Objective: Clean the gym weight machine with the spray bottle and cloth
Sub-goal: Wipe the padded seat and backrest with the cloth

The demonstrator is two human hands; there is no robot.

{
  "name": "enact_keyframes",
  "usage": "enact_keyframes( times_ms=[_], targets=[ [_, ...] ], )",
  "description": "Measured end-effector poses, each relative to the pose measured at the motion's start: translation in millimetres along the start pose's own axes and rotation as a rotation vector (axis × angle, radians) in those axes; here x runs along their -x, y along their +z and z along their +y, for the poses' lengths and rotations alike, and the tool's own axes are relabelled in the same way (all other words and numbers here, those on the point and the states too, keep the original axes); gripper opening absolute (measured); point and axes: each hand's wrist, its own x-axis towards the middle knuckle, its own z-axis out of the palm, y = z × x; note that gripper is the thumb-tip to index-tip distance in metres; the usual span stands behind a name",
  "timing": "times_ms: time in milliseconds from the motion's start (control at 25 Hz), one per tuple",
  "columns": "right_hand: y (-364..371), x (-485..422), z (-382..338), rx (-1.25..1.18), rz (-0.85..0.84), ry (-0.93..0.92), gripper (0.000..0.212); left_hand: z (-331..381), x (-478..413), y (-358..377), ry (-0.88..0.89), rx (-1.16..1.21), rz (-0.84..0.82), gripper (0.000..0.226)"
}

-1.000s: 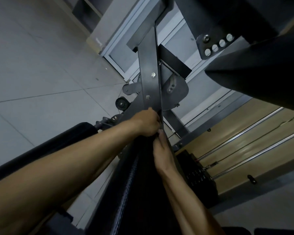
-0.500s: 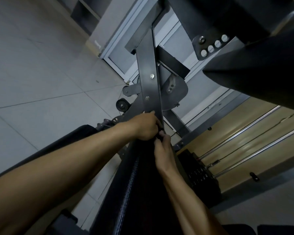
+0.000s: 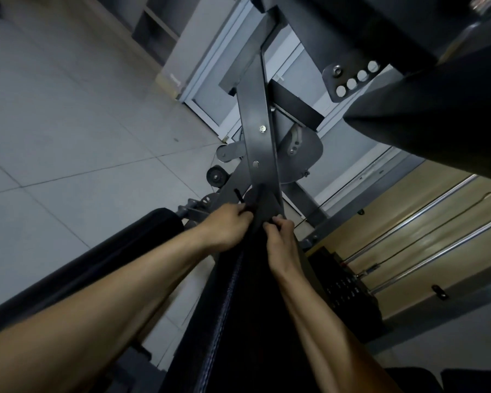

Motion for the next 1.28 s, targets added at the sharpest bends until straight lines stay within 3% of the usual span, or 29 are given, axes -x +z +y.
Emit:
enact_keyframes(
  times_ms=[320,520,680,840,960,1040,1280],
  targets=[
    [1.4,-9.8,8.8,-0.014,-0.003,0.002,0.042,25.6,-74.5,8.8,-0.136,-0.091,-0.029,0.034],
    [1.3,-12.8,6.9,-0.016,0.033,0.014,0.037,18.7,16.2,-4.2,-0.014,-0.036,-0.05,0.027],
    [0.0,-5.1,-0.8,0.086,0.034,0.023,0.038,20.2,99.7,-17.1,0.072,-0.036,-0.102,0.042],
    [-11.2,29.7,-3.6,0.146,-0.108,-0.003,0.051,39.3,63.4,-11.6,-0.012,-0.219,-0.068,0.031],
    [-13.6,94.1,9.5,0.204,-0.256,-0.07,0.061,44.9,13.8,-7.1,-0.147,-0.209,-0.077,0.032],
    [-13.5,123.3,17.4,0.22,-0.262,-0.1,0.065,42.5,9.3,-5.0,-0.172,-0.216,-0.07,0.034],
    [-8.5,116.5,17.1,0.21,-0.202,-0.085,0.063,40.6,134.7,-24.4,0.035,-0.028,-0.095,0.035]
  ],
)
